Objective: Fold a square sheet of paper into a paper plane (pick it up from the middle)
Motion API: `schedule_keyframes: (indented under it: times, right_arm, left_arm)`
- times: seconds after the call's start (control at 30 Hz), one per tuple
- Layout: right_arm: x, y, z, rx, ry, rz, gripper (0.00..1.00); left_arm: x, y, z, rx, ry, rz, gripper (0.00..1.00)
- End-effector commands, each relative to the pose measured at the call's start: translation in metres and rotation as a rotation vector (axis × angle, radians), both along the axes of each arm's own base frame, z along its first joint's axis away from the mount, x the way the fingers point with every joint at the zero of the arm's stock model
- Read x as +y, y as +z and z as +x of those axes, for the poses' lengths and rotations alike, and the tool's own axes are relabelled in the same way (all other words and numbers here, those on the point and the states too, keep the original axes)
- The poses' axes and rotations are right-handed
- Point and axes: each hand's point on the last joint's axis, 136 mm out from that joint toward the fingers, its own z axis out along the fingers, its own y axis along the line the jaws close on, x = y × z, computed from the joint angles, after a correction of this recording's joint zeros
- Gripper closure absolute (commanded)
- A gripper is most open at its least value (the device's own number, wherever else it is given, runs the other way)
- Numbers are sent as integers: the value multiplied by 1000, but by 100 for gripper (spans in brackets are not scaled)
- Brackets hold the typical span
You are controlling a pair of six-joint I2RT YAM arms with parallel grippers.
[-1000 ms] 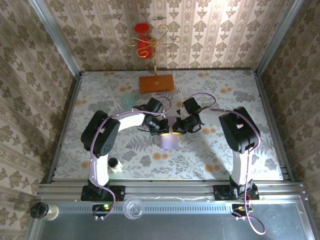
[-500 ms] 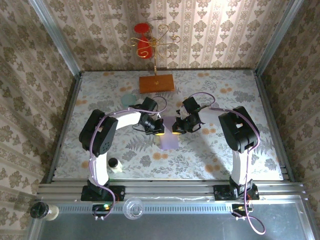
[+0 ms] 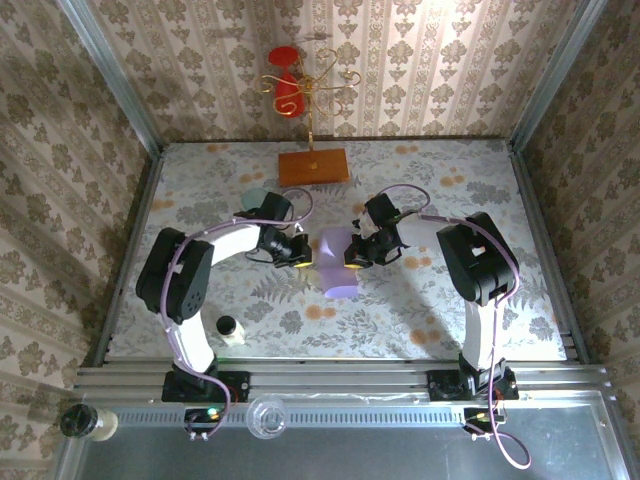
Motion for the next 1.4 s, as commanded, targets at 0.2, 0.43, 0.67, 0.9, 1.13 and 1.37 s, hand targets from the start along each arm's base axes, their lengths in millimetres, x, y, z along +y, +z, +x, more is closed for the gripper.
schedule_keyframes:
  times: [0.2, 0.43, 0.67, 0.9, 1.13, 1.37]
  right_arm:
    - [-67, -82, -61, 239, -16, -365, 94]
    - [-70, -85, -64, 248, -12, -376, 94]
    - [-76, -90, -69, 262, -11, -406, 94]
    - [-86, -95, -71, 261, -6, -451, 95]
    - [-85, -96, -71, 262, -11, -450, 95]
    - [-84, -98, -71, 269, -9, -442, 95]
  left_arm:
    - [-75, 5, 8, -11, -24, -146, 97]
    - [-59, -28, 11, 23, 17, -82, 97]
    - [-21, -49, 9, 50, 99, -15, 97]
    - [27, -36, 17, 16, 176, 26, 97]
    - [-5, 10, 28, -82, 120, -84, 97]
    - [-50, 5, 32, -43, 95, -184, 97]
